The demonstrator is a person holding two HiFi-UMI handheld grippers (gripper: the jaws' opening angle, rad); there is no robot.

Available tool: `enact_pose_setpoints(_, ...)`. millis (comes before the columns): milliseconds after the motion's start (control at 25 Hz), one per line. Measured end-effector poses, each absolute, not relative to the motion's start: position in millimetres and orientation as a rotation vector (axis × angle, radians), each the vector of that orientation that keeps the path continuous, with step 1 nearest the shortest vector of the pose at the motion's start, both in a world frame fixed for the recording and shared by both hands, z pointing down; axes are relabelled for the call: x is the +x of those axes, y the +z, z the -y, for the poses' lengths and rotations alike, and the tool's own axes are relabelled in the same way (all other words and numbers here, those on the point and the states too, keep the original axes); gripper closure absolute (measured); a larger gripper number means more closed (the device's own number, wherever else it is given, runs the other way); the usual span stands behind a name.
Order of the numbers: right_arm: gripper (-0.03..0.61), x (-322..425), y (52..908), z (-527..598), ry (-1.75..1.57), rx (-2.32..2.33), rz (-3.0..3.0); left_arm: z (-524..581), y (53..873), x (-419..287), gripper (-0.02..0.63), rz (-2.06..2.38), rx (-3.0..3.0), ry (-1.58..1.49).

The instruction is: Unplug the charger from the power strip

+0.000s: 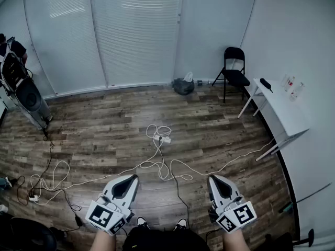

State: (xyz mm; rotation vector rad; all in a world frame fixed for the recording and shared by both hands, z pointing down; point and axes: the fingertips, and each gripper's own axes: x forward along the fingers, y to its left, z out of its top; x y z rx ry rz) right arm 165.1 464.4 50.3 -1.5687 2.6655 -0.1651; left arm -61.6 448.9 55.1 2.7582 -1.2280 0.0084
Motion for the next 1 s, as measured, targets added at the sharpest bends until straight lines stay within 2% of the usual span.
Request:
enact_pose_setpoints(640, 0.560, 149.0, 52.2, -458.4, -0.191, -1.509, -2.653, -442.1, 62.6, -75.9, 0.592, 1.234, 2.743, 0.008)
enact_pose_setpoints(1000, 0.560, 86.5, 60.6, -443.4, -0.210, -1.510, -2.674, -429.9, 72.4, -143.5, 0.592, 1.249, 2.719, -0.002)
